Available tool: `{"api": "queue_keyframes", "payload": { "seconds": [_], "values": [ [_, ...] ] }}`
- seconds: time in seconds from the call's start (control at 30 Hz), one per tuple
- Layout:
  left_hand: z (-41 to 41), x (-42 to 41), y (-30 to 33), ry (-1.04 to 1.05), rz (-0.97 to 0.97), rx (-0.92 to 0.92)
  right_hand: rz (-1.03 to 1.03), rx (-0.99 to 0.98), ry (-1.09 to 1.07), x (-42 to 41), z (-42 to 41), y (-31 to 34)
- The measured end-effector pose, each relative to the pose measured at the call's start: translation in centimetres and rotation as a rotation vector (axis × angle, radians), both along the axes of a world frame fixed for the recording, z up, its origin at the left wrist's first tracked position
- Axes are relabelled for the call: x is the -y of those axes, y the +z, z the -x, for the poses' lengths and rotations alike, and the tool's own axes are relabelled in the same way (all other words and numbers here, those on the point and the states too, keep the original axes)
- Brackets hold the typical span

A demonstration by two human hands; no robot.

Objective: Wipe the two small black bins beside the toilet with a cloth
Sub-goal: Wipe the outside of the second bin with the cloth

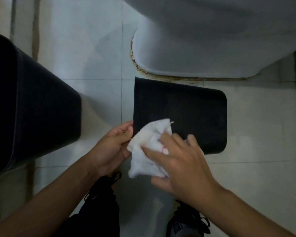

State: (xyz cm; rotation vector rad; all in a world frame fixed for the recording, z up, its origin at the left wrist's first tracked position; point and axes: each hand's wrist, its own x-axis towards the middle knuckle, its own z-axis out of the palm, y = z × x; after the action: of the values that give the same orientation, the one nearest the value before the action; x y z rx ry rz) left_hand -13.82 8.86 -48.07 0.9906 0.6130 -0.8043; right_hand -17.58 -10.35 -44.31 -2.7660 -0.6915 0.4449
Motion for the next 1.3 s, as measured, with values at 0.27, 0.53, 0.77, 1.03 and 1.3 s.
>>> {"api": "queue_keyframes", "payload": {
  "seconds": [0.27, 0.53, 0.77, 1.03, 1.3],
  "values": [
    [0.6, 0.5, -0.2, 0.071, 0.059, 0.001, 0.028, 0.037, -0.202, -1.8, -6.4, 0.2],
    [-0.4, 0.2, -0.4, 0.096, 0.092, -0.046, -0.029, -0.085, -0.172, -1.5, -1.3, 0.8],
    [0.4, 1.1, 0.5, 0.036, 0.059, 0.011, -0.170, -0.009, -0.258, 2.6, 3.8, -0.5],
    [1.2, 2.1, 0.4, -0.068, -0.315, 0.172, -0.029, 0.180, -0.818, 8.9, 2.6, -3.9],
    [1.0, 2.4, 0.5, -0.050, -0.321, 0.176, -0.058, 0.205, -0.772, 10.0, 4.3, -4.1]
  ]
}}
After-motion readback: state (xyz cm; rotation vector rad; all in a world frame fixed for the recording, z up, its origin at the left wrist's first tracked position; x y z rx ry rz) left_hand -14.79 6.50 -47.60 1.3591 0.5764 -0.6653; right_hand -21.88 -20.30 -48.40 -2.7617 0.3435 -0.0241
